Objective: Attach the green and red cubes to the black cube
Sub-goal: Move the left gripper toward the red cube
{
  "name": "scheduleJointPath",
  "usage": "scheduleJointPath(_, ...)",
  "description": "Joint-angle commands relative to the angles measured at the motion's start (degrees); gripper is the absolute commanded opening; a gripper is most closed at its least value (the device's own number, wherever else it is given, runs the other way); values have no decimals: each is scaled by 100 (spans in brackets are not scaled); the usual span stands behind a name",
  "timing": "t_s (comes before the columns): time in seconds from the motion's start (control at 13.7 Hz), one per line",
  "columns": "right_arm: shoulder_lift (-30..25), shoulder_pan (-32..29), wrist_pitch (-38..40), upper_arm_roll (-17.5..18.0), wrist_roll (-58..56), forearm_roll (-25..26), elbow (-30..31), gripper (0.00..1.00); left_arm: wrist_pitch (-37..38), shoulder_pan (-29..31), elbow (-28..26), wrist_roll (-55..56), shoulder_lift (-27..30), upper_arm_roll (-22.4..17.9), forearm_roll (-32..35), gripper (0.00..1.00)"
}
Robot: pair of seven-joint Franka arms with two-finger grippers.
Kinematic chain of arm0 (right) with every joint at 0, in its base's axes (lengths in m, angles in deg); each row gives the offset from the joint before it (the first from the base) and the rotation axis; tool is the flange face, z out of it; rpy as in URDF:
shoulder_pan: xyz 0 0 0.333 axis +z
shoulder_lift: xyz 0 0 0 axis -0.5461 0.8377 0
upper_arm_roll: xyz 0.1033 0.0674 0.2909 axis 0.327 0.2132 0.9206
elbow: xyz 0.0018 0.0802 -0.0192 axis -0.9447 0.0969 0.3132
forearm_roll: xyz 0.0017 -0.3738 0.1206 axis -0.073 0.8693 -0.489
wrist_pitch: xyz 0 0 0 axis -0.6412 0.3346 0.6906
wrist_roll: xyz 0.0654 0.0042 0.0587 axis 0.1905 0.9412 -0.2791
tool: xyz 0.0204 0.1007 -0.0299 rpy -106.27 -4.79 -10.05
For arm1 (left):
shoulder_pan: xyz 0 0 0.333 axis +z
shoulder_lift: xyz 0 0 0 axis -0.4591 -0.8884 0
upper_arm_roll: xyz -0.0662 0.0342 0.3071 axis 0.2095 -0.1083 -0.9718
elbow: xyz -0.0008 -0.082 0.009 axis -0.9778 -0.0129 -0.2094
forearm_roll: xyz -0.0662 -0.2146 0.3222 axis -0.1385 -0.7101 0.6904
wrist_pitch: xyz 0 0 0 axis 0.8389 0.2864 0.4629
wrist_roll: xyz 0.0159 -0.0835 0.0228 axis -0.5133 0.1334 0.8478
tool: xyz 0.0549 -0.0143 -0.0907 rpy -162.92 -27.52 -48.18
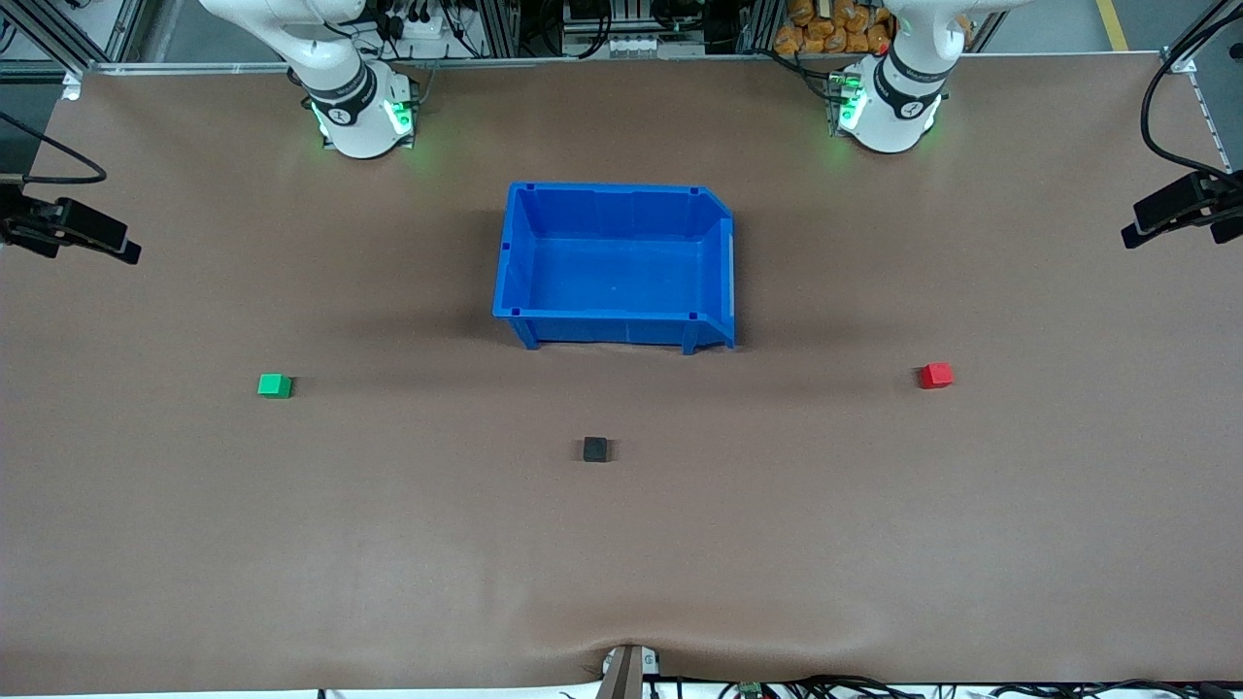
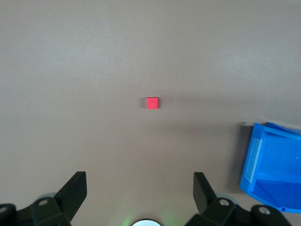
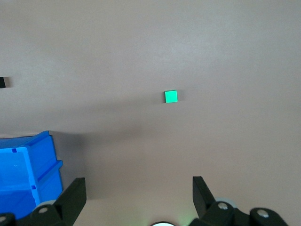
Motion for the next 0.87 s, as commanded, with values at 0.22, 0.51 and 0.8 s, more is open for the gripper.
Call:
scheduleJointPath(0.22,-22,-307,59,-59,-5,5,-321,100,13,31,124,-27,-87,8,41,100)
scheduleJointPath(0.51,-13,-335,24,-59,-568,14,-313,100,4,66,141,-115,-209,-36,42,100)
scheduleJointPath(0.8,92,-238,-11,-24,-550,32,-313,100,-233,75,150,-115,-473,-132,94,100)
